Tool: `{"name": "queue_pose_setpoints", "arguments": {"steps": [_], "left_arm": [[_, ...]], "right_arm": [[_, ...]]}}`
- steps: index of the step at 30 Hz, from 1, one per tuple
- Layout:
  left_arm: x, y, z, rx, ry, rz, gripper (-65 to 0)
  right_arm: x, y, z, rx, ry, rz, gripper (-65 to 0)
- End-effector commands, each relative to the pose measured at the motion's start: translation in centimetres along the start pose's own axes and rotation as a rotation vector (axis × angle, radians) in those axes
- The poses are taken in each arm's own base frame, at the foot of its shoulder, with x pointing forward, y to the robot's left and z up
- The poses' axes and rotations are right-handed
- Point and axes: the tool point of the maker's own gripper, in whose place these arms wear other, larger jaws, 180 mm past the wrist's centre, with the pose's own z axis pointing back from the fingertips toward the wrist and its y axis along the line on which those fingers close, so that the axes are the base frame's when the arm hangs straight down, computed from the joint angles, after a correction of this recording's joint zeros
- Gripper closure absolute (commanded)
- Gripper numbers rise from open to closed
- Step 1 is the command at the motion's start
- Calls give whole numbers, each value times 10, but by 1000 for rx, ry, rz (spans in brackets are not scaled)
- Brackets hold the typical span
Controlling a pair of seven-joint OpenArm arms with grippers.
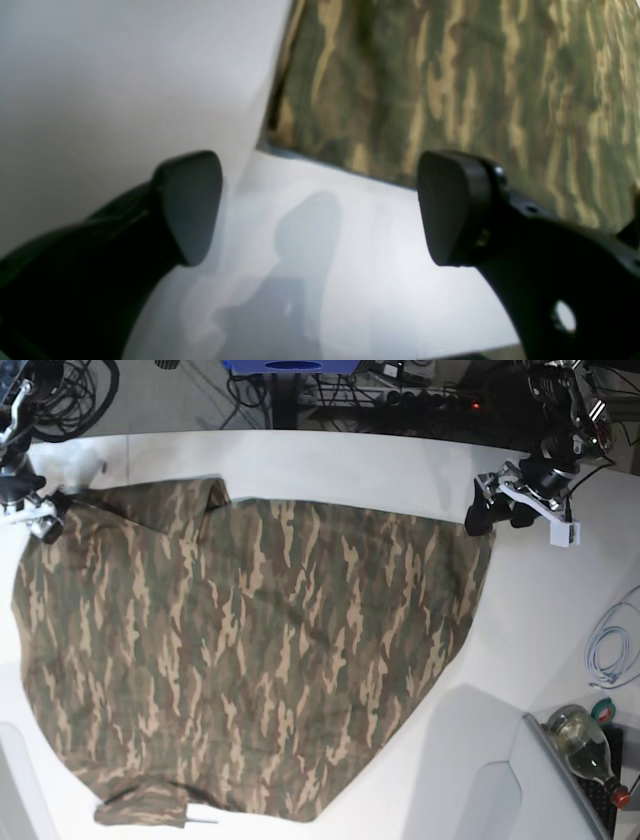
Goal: Layout the t-shirt on the table in an organized manner, then fold the t-shirt properly
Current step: 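Release the shirt and reposition both grippers at its edge corners, then grasp the shirt edge corners with both grippers and pull taut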
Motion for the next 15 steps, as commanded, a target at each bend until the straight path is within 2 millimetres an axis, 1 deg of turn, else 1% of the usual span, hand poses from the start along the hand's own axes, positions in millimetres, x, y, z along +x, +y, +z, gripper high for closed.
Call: {"name": "queue_pose_setpoints", "arguments": {"steps": [1,5,10,12,14,15], "left_arm": [[12,1,-1,-13,-37,2,-579],[4,2,-15,-26,-15,57,-579],[10,-1,-30,-44,-20,91,-578],[12,-2,-31,-47,-23,91,-578],[7,-11,-36,-69,-2,76,-576],[4,-15,-38,-79,11,70,-576]], "right_arm": [[18,0,3,8,-53,10,-479],[18,0,3,7,-54,10,-479],[17,-1,3,5,-53,9,-479],[17,-2,3,5,-56,-2,-480],[15,-8,5,-7,-62,-31,-488],[10,-8,4,-7,-53,-48,-488]]}}
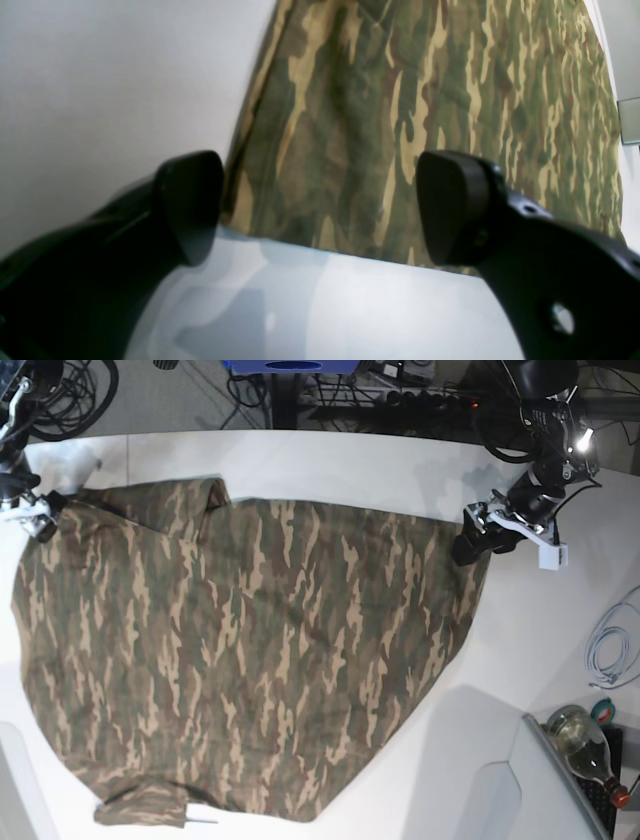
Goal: Layout the t-shirt on the table in an organized manner, then fold the t-shirt properly
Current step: 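Grasp the shirt edge corners with both grippers and pull taut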
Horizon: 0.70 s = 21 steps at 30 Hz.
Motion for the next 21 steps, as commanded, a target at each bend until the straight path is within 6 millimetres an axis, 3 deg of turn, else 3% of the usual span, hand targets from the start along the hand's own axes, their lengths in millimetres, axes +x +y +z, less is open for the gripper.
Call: {"name": "queue_pose_setpoints", "arguments": {"steps": [1,3,5,13,15,19,21], "left_arm": [[-12,0,-2,5,61,-14,-576],[-18,-2,-6,-4,80,-8,-573],[-17,-3,-10,-9,80,-1,-523],[-19,-1,-11,-7,88,11,-23],[-18,0,-11,-6,87,9,0],[-8,7,-4,10,78,-28,0],[3,10,2,20,69,-63,0]], "right_arm": [[3,4,-1,26,-17,4,-488],[-4,9,-7,59,8,4,-488],[-15,10,-12,69,38,-5,-486],[-38,17,-20,119,100,-2,-473],[-35,23,-21,142,96,14,-396],[-29,33,-22,183,80,39,-83],[-24,35,-23,187,69,43,0]]}}
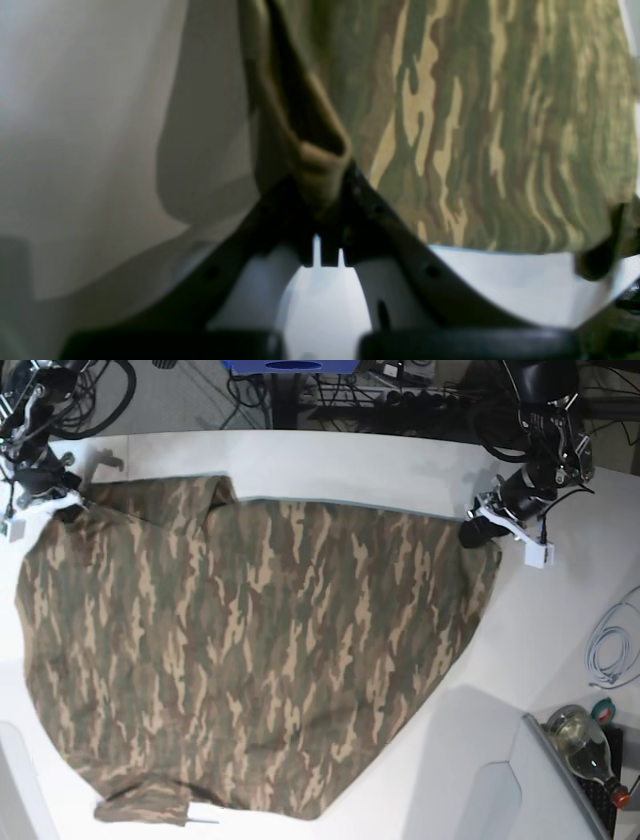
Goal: Layout the t-shirt on the table in an organized manner, then fold the t-shirt properly
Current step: 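Grasp the shirt edge corners with both grippers and pull taut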
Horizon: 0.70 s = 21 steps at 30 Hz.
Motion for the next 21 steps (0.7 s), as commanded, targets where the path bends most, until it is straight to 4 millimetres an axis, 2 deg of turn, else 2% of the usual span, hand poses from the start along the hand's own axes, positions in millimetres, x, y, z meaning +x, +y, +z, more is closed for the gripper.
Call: {"name": "queue_pose_setpoints", "arguments": {"steps": [1,5,9,11,15,17,18,21], "left_arm": [[18,5,8,14,-31,-33,0],[18,9,19,31,-29,-69,0],[13,10,22,35,-21,-70,0],[12,10,21,33,-20,-66,0],[11,9,21,32,-20,-65,0],[11,9,21,32,-20,-65,0],[12,9,20,32,-21,-65,0],[12,8,20,31,-20,-66,0]], "right_arm": [[21,2,4,12,-61,23,0],[30,-1,10,3,-79,49,-5],[18,-4,9,-2,-19,34,-23],[7,-3,8,-1,36,32,-113],[-2,-1,11,22,57,-17,-428],[3,-7,14,23,23,-68,-527],[1,-9,14,21,24,-83,-537],[0,-6,4,37,38,-106,-506]]}}
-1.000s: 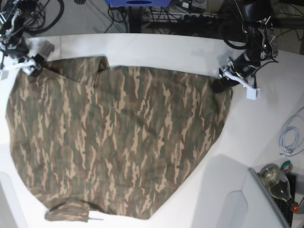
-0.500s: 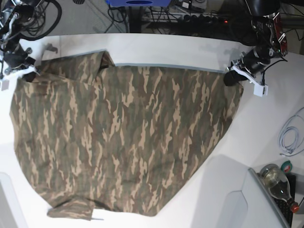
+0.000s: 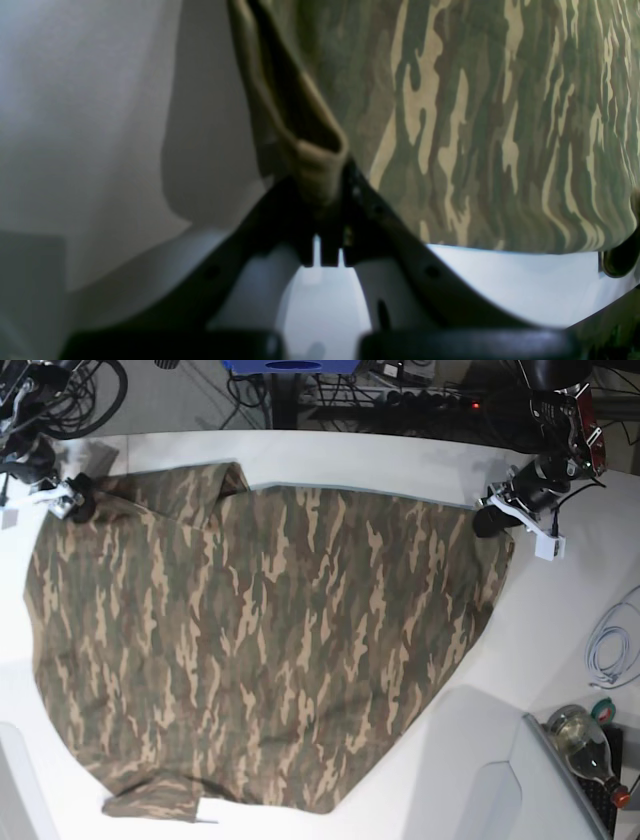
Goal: Layout the t-shirt on the table in an organized manner, then fold the t-shirt properly
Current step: 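Grasp the shirt edge corners with both grippers and pull taut, then lift the shirt high with both grippers and lay it back down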
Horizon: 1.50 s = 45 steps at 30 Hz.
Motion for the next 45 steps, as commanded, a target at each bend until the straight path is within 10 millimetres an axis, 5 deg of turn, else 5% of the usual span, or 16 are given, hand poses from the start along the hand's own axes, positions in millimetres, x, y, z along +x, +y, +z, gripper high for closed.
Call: {"name": "queue_pose_setpoints", "arguments": {"steps": [1,4,8,9,11,14,16,20,28,31,34,37,39,42,45], "left_arm": [[16,0,3,-7,-42,-20,0],[16,0,3,-7,-42,-22,0],[18,1,5,-3,-42,-31,0],[20,1,7,-2,-44,-40,0],[20,3,17,26,-52,-59,0],[42,-1,30,78,-93,-112,0],[53,-16,27,62,-96,-167,0],[107,-53,-2,25,-135,-263,0],[299,-135,-54,7,-278,-401,0],[388,-182,-36,-12,-384,-469,0],[465,-240,8,-59,-537,-513,0],[520,-286,66,-93,-674,-566,0],[534,-310,100,-109,-740,-608,0],[533,-316,128,-121,-799,-606,0],[501,-279,107,-99,-741,-544,0]], "right_arm": [[12,4,-1,17,-24,6,-495],[8,2,-4,20,-3,-1,-404],[1,13,-6,62,38,61,-42],[-5,13,-5,60,77,69,0],[3,8,7,32,116,125,-33],[21,11,20,8,125,193,0],[50,28,18,25,82,254,-5],[115,71,4,55,12,338,-5],[293,188,0,161,-209,558,-5],[361,228,35,164,-345,645,-5],[422,259,103,155,-533,714,-5],[461,285,180,134,-716,778,-5],[469,294,226,101,-813,828,-5],[458,296,263,43,-892,905,-5],[430,263,245,-5,-848,890,-5]]}}
